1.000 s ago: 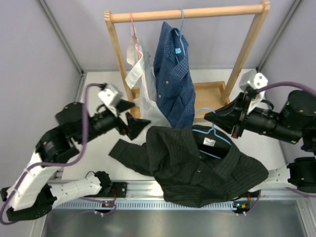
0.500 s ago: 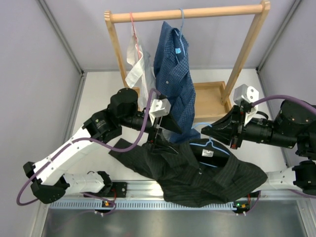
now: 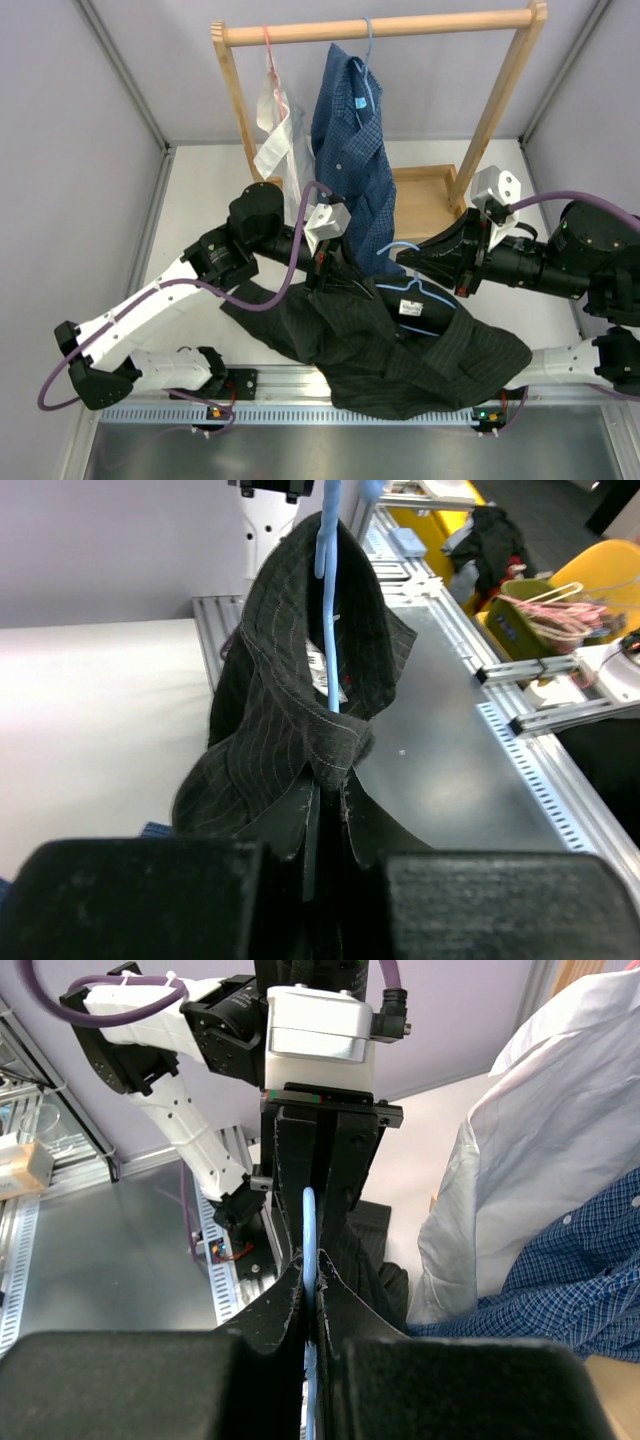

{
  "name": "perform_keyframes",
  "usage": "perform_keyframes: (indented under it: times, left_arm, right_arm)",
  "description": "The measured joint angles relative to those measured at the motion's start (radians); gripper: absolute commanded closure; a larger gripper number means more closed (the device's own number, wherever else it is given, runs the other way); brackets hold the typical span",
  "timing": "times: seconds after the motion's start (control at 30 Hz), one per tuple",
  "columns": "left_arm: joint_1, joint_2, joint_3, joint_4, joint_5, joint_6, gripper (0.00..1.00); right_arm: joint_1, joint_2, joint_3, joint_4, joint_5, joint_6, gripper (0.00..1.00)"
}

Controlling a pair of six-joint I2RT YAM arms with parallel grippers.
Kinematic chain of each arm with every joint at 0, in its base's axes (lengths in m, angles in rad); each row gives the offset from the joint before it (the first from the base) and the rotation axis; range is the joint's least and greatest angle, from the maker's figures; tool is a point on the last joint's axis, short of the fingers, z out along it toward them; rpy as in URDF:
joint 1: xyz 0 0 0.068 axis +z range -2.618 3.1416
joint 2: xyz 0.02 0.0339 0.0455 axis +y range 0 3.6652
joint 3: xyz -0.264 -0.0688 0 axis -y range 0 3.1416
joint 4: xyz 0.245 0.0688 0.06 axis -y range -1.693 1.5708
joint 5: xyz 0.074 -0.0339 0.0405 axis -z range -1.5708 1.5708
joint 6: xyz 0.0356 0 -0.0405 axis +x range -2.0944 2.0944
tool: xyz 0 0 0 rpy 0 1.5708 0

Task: Place the shirt on the hanger

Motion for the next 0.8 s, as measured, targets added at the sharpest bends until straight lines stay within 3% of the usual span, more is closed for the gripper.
perform_keyframes:
  times: [0.1,0.2,0.23,0.33,0.57,0.8]
  left_arm:
    - [0.000,-0.002,-0.018,0.013,0.013,0.010,1.00]
    - [0.000,-0.015,-0.045,0.005,0.015,0.033,1.00]
    - [0.000,-0.021,-0.048,-0.003,0.015,0.042,1.00]
    - [0.000,-0.053,-0.049,-0.029,0.015,0.076,1.00]
    - [0.000,-0.125,-0.049,-0.081,0.018,0.113,1.00]
    - [0.000,-0.119,-0.047,-0.106,0.025,0.117,1.00]
  right_arm:
    - [0.000,-0.010,-0.037,0.032,0.008,0.001,0.92]
    - [0.000,-0.036,-0.077,0.056,0.012,0.005,0.68]
    - [0.000,-0.047,-0.093,0.060,0.014,0.007,0.55]
    - [0.000,-0.092,-0.141,0.059,0.018,0.007,0.37]
    - [0.000,-0.221,-0.179,-0.037,-0.015,-0.003,0.33]
    - [-0.001,-0.284,-0.224,-0.124,-0.214,-0.011,0.44]
